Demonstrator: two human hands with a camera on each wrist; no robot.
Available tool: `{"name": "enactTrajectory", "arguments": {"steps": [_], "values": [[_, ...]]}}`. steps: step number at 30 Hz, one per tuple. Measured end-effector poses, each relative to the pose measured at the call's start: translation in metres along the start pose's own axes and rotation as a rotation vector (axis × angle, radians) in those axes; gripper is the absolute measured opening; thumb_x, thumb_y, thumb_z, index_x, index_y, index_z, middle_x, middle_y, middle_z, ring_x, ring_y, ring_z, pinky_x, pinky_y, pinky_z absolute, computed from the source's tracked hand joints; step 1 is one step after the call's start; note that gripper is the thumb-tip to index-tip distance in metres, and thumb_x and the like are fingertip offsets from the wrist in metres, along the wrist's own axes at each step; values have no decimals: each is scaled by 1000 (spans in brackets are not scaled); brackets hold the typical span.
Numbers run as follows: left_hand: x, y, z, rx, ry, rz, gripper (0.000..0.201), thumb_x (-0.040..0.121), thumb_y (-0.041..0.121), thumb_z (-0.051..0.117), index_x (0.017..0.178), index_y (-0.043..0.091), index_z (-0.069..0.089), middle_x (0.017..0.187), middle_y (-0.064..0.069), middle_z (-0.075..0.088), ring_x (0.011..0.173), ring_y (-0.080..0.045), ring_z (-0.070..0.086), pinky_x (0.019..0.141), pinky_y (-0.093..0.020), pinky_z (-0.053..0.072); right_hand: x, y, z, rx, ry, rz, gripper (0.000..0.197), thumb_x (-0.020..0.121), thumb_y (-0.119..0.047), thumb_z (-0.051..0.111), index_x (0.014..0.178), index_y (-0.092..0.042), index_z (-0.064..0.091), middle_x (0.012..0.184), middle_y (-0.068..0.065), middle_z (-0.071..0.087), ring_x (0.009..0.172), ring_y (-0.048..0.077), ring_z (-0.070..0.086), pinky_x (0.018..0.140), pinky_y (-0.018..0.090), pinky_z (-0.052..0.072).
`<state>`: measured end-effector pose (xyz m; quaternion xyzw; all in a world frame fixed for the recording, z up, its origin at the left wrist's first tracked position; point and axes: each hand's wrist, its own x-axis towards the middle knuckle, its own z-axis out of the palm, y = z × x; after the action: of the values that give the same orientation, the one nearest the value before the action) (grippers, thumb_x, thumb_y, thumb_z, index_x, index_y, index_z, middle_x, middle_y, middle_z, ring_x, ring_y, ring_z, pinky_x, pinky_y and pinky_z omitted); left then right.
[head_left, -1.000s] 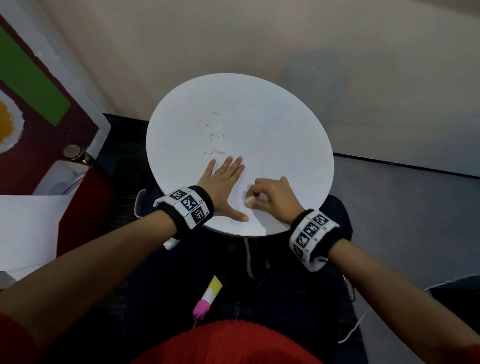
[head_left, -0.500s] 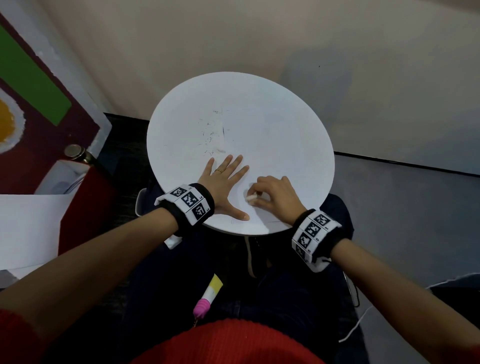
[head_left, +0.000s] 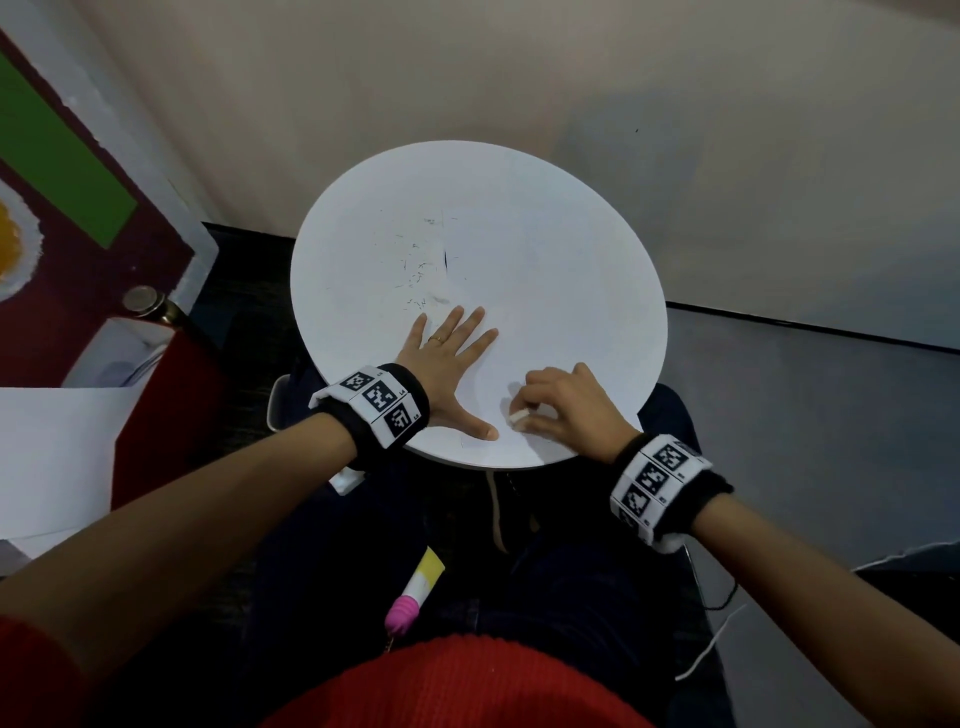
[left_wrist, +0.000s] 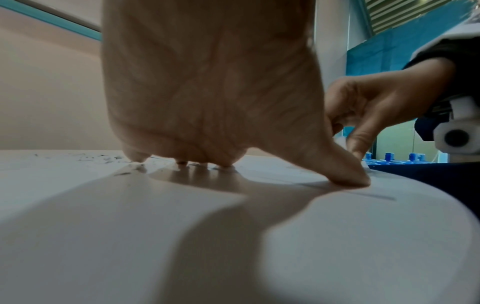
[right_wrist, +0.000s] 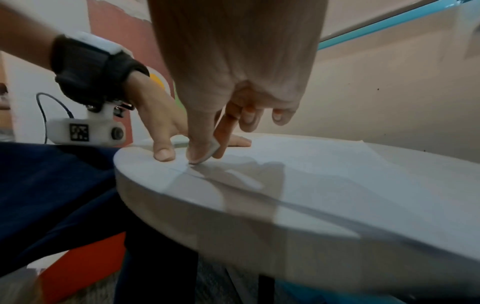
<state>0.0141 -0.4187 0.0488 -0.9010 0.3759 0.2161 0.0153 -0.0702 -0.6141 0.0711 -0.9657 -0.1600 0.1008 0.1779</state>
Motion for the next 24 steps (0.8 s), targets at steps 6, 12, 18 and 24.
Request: {"name": "enactTrajectory", "arguments": {"steps": [6, 12, 18, 24], "values": [[1, -2, 1, -6, 4, 3, 131, 59, 92, 45, 150, 25, -22, 153, 2, -35, 141, -19, -31, 115, -53, -14, 10, -2, 3, 52, 104, 42, 8, 85, -31, 64, 83, -23, 64, 76, -10, 51, 76, 9, 47, 68, 32, 22], [3, -1, 3, -14, 2, 16, 132, 58, 93, 45, 150, 26, -22, 153, 3, -36, 141, -19, -33, 114, -53, -16, 13, 1, -2, 58, 50, 35, 9, 84, -33, 64, 81, -24, 64, 78, -8, 54, 78, 10, 49, 66, 32, 17], [2, -2, 2, -16, 11, 11, 131, 58, 93, 46, 149, 27, -22, 153, 4, -35, 141, -18, -32, 114, -53, -16, 2, 3, 3, 55, 62, 46, 6, 85, -29, 64, 85, -23, 63, 77, -11, 51, 76, 5, 44, 67, 32, 19], [2, -1, 2, -33, 8, 9, 132, 58, 92, 47, 151, 26, -20, 154, 5, -34, 141, -18, -32, 113, -54, -16, 36, -8, -4, 123, 104, 85, 4, 82, -26, 65, 80, -22, 65, 77, -5, 56, 77, 14, 53, 72, 37, 31]]}}
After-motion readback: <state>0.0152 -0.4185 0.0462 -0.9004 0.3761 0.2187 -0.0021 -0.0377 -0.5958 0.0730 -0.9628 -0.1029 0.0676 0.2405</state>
